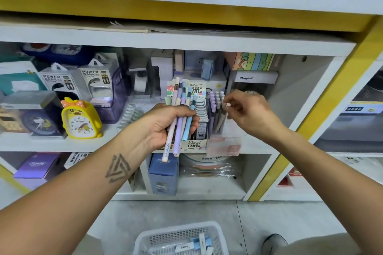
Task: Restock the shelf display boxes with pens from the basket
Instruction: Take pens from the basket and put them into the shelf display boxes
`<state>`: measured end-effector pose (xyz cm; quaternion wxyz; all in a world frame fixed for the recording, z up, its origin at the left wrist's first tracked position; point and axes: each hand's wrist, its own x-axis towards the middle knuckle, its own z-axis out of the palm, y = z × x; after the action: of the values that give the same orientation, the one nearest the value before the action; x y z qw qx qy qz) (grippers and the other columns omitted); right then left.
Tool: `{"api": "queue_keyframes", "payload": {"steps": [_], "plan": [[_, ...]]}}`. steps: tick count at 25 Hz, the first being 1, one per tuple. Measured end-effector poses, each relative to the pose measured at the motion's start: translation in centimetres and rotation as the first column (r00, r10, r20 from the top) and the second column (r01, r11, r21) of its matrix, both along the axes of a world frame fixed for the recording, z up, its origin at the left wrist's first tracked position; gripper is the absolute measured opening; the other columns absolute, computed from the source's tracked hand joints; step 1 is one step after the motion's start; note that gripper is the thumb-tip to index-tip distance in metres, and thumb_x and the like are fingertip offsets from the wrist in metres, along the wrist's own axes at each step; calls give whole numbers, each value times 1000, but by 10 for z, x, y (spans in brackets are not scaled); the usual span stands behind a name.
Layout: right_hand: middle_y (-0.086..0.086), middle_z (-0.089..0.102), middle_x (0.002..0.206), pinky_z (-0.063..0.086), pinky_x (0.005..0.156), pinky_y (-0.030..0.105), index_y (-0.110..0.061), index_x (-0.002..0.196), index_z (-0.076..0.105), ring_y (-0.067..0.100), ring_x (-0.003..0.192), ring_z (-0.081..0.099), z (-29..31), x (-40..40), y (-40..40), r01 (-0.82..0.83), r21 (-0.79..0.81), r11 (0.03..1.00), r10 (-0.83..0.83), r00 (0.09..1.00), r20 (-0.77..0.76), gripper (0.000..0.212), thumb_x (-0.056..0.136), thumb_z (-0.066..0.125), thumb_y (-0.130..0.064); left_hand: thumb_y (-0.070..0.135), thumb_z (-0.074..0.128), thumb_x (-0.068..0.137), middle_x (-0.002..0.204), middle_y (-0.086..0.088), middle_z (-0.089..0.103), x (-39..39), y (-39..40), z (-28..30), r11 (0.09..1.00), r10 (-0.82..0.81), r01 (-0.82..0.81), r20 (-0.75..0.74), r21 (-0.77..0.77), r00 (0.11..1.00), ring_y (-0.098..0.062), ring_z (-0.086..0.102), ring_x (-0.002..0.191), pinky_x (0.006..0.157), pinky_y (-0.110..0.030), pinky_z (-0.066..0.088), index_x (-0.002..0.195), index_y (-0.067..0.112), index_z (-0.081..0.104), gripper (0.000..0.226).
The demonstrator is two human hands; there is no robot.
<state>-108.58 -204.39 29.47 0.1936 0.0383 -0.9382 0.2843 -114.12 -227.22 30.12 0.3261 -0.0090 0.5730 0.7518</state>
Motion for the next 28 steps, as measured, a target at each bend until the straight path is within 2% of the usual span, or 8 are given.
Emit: {"api": "queue_keyframes", "payload": {"steps": [3, 6, 8, 11, 17, 23, 26, 28], "plan": [[-1, 71, 84, 60, 77, 36, -17, 103, 64, 11, 76, 69, 9, 2, 3, 20, -186, 982, -42, 993, -114, 9, 94, 63, -13, -2, 68, 84, 76, -19, 71, 1, 4, 0, 1000, 1, -1, -2, -2, 1000, -24, 69, 57, 50, -28, 56, 98, -7, 65, 15], [-10, 65, 76, 54, 64, 24, -24, 97, 61, 5, 72, 63, 21, 1, 15, 109, -147, 983, -142, 959, -243, 9, 91, 61, -18, -2, 69, 84, 75, -19, 72, 2, 8, -2, 1000, 4, -4, -1, -5, 1000, -24, 69, 56, 51, -29, 56, 97, -8, 66, 15], [-11, 64, 78, 55, 63, 25, -25, 99, 59, 5, 72, 63, 21, -3, 24, 193, -58, 980, -201, 956, -213, 8, 93, 59, -19, -3, 70, 83, 75, -20, 72, 2, 11, -3, 1000, 2, -2, 2, -12, 1000, -25, 69, 56, 50, -29, 56, 96, -9, 67, 15], [-1, 68, 86, 60, 71, 40, -20, 104, 59, 14, 76, 68, 11, -13, 32, 242, -7, 970, -241, 965, -104, 7, 98, 56, -18, -3, 71, 81, 78, -21, 72, 3, 15, -5, 1000, -3, 3, 2, -9, 1000, -26, 69, 58, 51, -29, 56, 92, -9, 69, 12], [9, 71, 93, 59, 75, 48, -14, 107, 57, 28, 87, 70, 0, -23, 29, 169, 13, 985, -168, 984, -65, 7, 100, 54, -15, -2, 72, 81, 81, -22, 72, -1, 21, -8, 1000, 7, -7, 0, -15, 1000, -26, 69, 59, 52, -30, 57, 90, -8, 70, 11], [9, 70, 88, 56, 75, 48, -16, 100, 60, 30, 86, 66, -6, -27, 24, 92, 84, 992, -92, 996, -3, 5, 99, 55, -15, -3, 72, 81, 80, -22, 72, 2, 23, -10, 1000, 8, -7, 3, -14, 1000, -27, 68, 59, 54, -31, 58, 90, -8, 71, 11], [10, 69, 99, 55, 79, 45, -10, 108, 70, 30, 94, 64, -8, -35, 22, 114, 184, 976, -99, 991, -93, 19, 99, 54, -9, -3, 71, 82, 80, -23, 72, 4, 22, -9, 1000, 1, -1, 0, -10, 1000, -27, 68, 59, 54, -32, 58, 91, -9, 70, 10], [8, 61, 112, 53, 89, 42, -13, 128, 66, 29, 109, 56, -13, -39, 21, 167, 309, 936, -164, 986, -36, 38, 94, 52, -3, -3, 70, 83, 81, -23, 72, 5, 22, -10, 1000, 0, 0, -4, -7, 1000, -27, 68, 60, 54, -31, 58, 91, -9, 70, 10]]}}
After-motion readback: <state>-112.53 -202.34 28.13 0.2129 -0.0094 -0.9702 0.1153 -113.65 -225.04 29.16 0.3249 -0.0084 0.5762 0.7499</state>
